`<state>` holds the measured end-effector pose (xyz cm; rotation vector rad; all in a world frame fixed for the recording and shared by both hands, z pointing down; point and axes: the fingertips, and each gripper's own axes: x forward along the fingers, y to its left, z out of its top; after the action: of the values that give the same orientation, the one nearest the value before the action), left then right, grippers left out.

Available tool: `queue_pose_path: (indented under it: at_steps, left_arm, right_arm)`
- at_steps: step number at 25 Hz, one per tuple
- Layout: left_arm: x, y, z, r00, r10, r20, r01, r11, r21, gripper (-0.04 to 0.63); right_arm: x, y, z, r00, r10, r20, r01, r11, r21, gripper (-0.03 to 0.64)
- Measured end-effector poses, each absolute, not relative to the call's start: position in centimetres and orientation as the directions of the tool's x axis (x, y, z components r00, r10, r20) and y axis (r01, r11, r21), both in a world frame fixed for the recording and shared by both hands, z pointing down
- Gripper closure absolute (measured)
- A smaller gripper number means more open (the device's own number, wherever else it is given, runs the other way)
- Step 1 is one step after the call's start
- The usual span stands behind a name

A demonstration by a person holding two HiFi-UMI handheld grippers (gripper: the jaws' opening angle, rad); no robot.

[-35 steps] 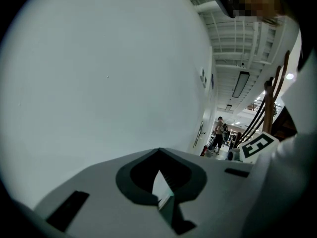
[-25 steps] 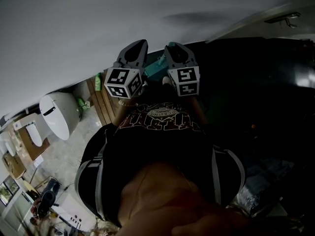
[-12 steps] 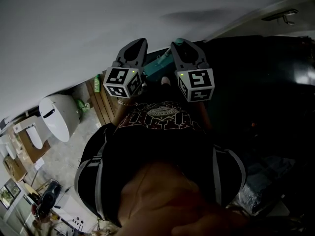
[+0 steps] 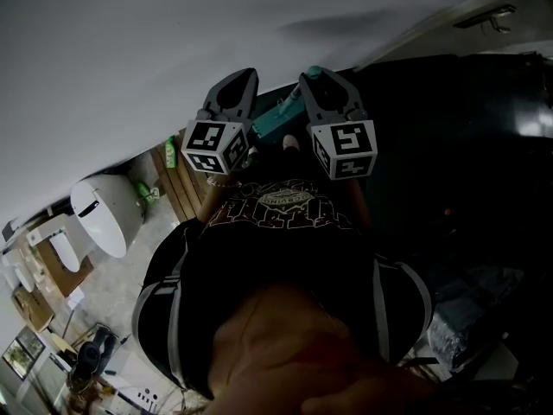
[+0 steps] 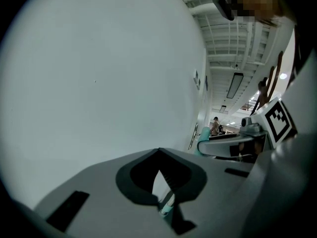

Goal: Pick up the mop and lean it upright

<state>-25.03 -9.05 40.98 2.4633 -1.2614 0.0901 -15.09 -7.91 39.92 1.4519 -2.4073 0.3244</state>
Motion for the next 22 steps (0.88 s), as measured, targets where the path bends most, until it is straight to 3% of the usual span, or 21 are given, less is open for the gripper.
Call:
queue_pose_path:
  at_steps: [22]
  left_arm:
    - [-24.0, -8.3, 41.7, 0.754, -0.623, 0.208, -0.655, -0.69, 0.309, 0.549]
  right_arm:
    - [-13.4, -6.8, 39.8, -0.299, -0.891, 0.342, -0.951, 0.307, -0.031, 0.506]
